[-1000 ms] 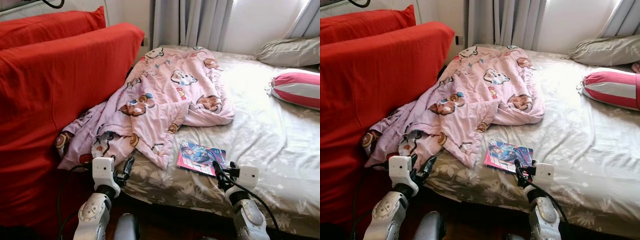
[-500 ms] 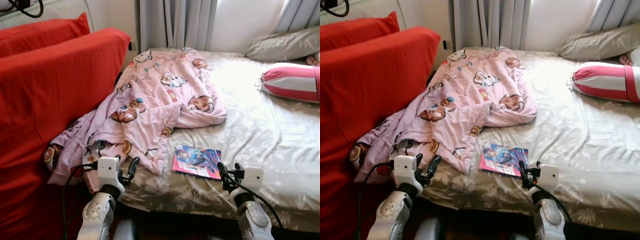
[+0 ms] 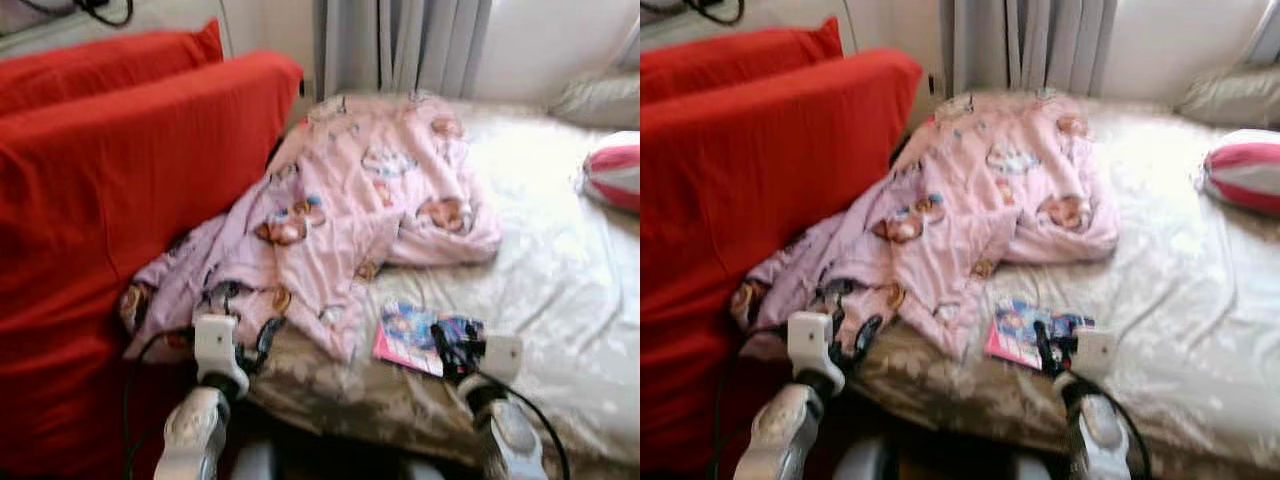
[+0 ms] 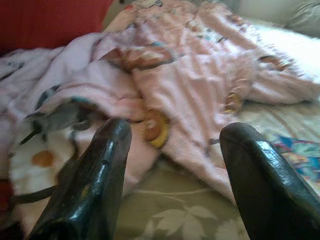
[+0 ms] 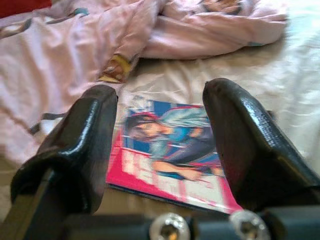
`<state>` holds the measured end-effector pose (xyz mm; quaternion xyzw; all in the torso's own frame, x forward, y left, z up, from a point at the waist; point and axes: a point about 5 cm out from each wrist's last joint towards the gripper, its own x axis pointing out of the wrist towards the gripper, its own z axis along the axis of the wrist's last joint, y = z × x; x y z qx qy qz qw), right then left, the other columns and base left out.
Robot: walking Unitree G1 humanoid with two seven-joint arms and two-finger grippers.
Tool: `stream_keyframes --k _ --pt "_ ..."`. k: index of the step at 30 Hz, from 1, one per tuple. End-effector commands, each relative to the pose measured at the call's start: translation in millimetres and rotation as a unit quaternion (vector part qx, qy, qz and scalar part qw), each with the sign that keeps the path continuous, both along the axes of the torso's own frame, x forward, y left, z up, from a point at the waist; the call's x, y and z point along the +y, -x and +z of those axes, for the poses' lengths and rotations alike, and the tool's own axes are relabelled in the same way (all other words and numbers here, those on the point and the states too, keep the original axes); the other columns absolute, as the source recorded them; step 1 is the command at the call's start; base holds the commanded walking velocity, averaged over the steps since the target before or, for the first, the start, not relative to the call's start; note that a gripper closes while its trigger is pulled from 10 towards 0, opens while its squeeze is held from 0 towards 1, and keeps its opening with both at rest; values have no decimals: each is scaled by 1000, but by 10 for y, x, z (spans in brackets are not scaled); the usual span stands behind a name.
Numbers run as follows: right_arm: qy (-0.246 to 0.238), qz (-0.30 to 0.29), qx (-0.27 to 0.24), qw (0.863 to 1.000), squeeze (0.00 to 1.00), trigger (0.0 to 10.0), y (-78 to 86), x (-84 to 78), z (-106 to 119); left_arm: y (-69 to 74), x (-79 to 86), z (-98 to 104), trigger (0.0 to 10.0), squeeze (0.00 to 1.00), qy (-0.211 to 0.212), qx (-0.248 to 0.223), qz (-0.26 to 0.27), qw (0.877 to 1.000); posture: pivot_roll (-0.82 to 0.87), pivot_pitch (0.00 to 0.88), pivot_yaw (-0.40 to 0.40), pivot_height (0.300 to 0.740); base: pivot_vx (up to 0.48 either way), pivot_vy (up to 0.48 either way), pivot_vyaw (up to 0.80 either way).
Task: Clean up the room
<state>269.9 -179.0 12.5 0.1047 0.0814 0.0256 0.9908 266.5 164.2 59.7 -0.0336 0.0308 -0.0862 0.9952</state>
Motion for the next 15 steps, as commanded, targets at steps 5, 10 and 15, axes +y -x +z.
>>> stream_keyframes --k 5,10,15 --pt "-1 -14 9 1000 0 10000 10 -31 -23 -9 17 24 10000 0 2 -2 4 1000 131 14 -26 591 301 0 0" --pt "-20 -49 28 998 0 10000 11 -92 -64 -5 16 22 10000 0 1 -1 4 1000 134 14 -25 591 300 0 0" --pt "-27 -63 36 997 0 10000 25 -123 -89 -3 31 20 10000 0 -3 0 8 1000 136 15 -25 591 118 0 -283"
